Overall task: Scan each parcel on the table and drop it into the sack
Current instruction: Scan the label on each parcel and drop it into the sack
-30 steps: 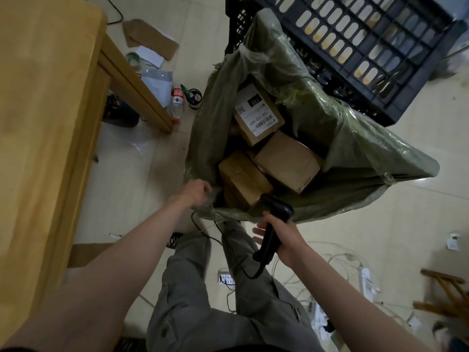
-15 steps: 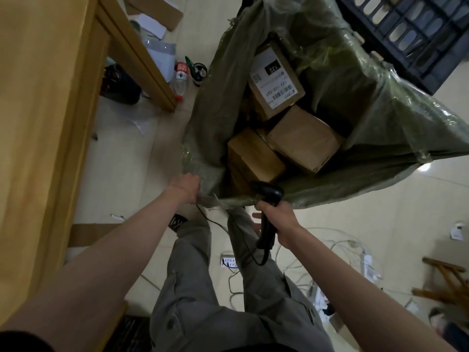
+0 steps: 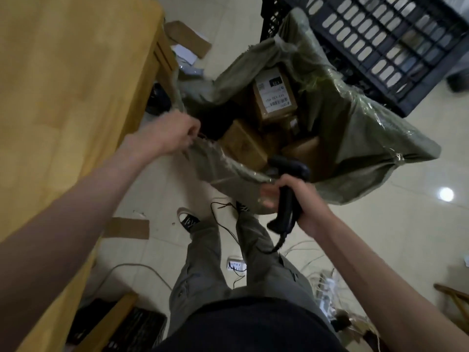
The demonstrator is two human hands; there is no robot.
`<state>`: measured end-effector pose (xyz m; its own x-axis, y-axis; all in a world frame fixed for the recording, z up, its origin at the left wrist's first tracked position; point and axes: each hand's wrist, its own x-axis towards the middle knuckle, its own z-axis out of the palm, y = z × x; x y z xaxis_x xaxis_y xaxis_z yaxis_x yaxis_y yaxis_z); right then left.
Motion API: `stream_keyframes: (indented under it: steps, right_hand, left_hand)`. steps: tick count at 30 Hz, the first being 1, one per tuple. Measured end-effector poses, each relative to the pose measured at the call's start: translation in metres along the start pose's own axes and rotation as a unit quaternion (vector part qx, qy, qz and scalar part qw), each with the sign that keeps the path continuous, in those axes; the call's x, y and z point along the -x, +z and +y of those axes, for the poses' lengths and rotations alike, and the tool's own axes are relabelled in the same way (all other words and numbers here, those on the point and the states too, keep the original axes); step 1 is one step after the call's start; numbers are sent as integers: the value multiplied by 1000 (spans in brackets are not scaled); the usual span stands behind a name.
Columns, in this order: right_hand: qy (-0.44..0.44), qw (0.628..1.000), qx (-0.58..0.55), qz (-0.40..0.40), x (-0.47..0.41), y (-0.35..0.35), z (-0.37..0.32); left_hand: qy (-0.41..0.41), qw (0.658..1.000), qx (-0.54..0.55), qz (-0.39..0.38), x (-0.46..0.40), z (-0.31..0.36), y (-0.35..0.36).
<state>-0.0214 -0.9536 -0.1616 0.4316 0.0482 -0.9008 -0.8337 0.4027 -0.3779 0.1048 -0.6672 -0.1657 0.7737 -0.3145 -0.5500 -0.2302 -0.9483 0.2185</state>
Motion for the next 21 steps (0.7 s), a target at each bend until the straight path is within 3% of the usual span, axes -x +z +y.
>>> stream_keyframes:
  steps: [2, 4, 9, 21]
  right_hand:
    - [-6, 1000, -3, -17, 1, 11, -16]
    - [16, 999, 26, -18, -2, 25, -15]
    - [46, 996, 74, 7, -10, 44, 11]
    - [33, 978, 208, 11, 4, 93, 16]
  left_hand:
    - [-21, 1000, 6, 18, 17, -9, -22]
    - [-28, 999, -20, -12, 34, -14, -20]
    - [-68, 993, -32, -88, 69, -21, 32]
    - [-99, 986, 37, -128, 99, -13, 140]
